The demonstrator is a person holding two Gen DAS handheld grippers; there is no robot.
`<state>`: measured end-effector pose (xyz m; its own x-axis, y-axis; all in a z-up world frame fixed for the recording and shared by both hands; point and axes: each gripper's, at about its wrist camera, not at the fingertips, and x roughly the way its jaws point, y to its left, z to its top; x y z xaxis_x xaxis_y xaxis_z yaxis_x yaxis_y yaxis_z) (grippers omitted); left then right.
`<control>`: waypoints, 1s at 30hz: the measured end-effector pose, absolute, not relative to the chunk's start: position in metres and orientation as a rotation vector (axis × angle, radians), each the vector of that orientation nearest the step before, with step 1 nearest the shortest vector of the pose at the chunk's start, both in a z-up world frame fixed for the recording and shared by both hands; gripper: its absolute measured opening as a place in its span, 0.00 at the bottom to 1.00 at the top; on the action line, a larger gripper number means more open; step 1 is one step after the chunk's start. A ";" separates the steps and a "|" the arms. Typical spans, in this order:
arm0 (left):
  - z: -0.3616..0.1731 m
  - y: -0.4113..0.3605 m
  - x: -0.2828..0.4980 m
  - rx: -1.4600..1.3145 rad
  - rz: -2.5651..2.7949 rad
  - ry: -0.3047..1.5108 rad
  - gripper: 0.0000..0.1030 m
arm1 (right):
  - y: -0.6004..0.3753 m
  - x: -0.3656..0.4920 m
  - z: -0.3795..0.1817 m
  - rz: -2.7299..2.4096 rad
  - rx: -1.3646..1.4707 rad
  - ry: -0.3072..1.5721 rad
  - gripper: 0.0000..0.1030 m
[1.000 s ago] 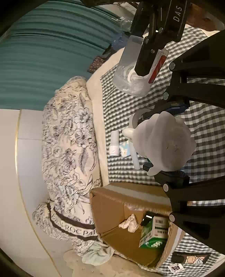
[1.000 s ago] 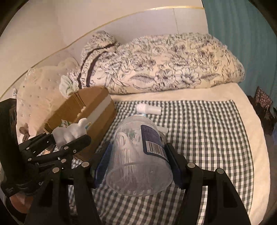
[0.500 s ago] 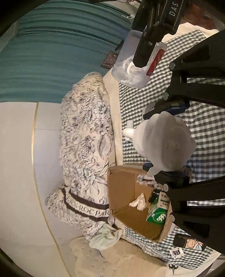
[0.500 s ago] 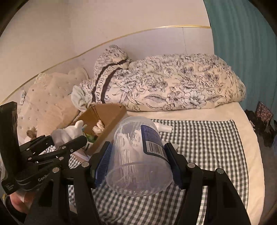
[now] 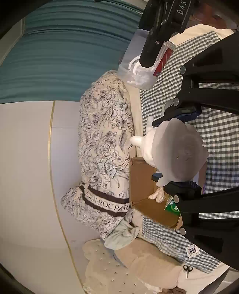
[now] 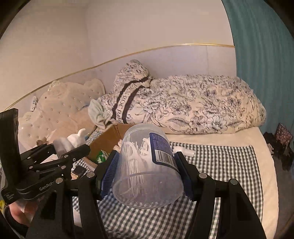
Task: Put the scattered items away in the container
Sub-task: 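Lift the plush toy and clear tub and carry them to the cardboard box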
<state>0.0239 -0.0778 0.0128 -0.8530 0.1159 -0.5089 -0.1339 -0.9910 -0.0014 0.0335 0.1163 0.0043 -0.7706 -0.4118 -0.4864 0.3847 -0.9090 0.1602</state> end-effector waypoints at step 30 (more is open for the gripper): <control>0.051 -0.164 0.033 -0.727 3.033 -0.009 0.50 | 0.035 0.035 0.052 -2.520 0.613 -0.030 0.60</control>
<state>0.0329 -0.1639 0.0512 -0.8910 0.0229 -0.4534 -0.0202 -0.9997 -0.0108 0.0348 0.0348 0.0523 -0.7500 -0.5112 -0.4197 0.5011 -0.8533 0.1439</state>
